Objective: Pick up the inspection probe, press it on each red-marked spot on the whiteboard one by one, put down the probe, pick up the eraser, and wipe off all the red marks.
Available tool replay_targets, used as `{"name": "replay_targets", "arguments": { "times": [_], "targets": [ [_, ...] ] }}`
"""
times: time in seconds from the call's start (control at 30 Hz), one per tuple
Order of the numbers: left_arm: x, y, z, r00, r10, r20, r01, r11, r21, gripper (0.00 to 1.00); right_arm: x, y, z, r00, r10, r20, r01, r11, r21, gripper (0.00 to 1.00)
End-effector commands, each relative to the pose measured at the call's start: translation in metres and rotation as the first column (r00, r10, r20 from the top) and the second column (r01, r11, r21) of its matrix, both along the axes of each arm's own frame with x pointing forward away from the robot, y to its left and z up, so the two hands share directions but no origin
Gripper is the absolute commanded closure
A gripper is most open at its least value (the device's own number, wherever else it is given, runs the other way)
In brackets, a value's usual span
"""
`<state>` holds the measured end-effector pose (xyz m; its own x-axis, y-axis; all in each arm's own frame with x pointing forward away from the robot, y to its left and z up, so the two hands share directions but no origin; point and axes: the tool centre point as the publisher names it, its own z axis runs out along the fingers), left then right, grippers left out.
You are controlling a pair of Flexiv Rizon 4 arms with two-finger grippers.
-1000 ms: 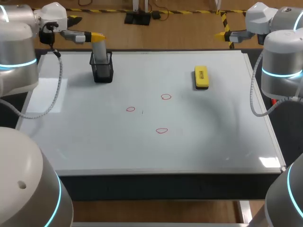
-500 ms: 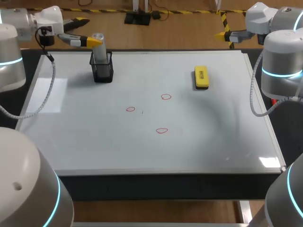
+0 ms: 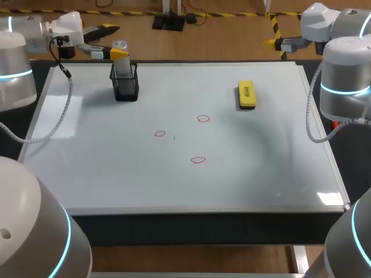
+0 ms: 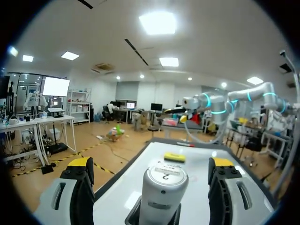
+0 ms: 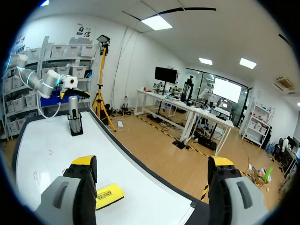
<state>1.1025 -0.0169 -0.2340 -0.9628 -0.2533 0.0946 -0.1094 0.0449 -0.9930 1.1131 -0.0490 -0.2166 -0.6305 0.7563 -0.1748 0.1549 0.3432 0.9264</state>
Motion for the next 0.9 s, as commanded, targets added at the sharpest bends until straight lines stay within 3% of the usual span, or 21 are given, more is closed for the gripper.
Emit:
{"name": "replay_targets", "arguments": {
  "times": [0.03,0.2,0.9],
  "targets": [
    [0.006,0.0,-0.008,0.994,-0.11,-0.001,0.11,0.993,-0.031,0.0,0.001,0.0,0.0,1.0,0.002,-0.002,-0.002,1.0,0.0,0.0],
    [0.005,-0.005,-0.015,0.992,-0.124,-0.008,0.123,0.991,-0.06,0.0,0.001,0.0,0.0,1.0,0.002,-0.002,-0.002,1.0,0.0,0.0],
    [-0.003,-0.016,-0.03,0.993,-0.113,-0.017,0.111,0.991,-0.078,0.0,0.001,0.0,0.0,1.0,0.002,-0.002,-0.002,1.0,0.0,0.0]
  ]
}}
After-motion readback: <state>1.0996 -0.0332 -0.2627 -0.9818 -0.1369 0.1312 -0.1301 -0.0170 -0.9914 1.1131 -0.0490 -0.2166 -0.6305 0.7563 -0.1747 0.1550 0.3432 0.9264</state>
